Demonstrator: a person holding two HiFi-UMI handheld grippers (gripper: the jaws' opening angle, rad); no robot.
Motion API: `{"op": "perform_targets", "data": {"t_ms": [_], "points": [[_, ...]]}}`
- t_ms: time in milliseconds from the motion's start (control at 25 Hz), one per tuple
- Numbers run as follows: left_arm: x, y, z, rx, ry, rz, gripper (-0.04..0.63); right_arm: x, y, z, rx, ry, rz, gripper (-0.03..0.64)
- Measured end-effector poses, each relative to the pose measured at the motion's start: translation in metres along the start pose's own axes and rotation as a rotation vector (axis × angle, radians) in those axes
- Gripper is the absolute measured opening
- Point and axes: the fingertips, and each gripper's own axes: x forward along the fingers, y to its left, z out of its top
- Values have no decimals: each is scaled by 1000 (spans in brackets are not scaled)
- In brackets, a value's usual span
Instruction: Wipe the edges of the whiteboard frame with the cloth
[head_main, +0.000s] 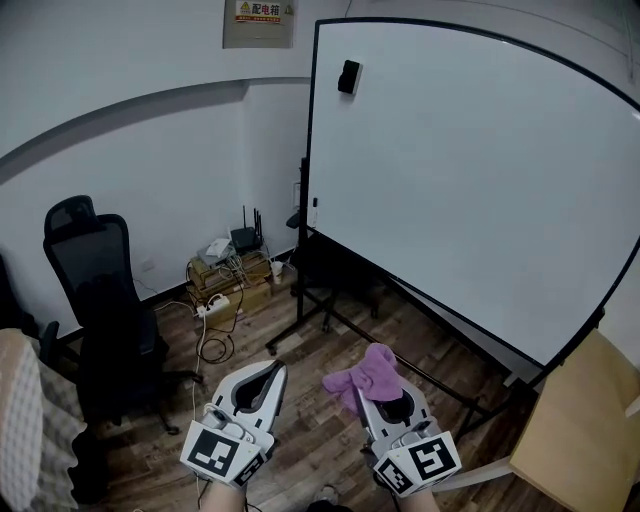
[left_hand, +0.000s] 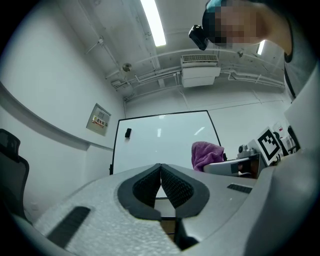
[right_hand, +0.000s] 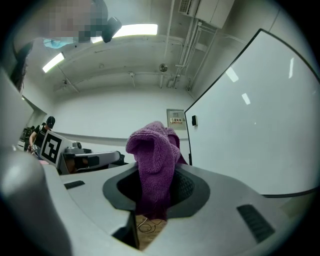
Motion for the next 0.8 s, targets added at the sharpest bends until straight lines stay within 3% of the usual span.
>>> {"op": "perform_targets", "data": {"t_ms": [360, 800], "points": [[47, -1, -8, 16, 4, 48, 17, 28, -44, -4, 9, -10, 75, 109], [68, 4, -15, 36, 3, 79, 15, 45, -63, -13, 31, -11, 117, 109]]}}
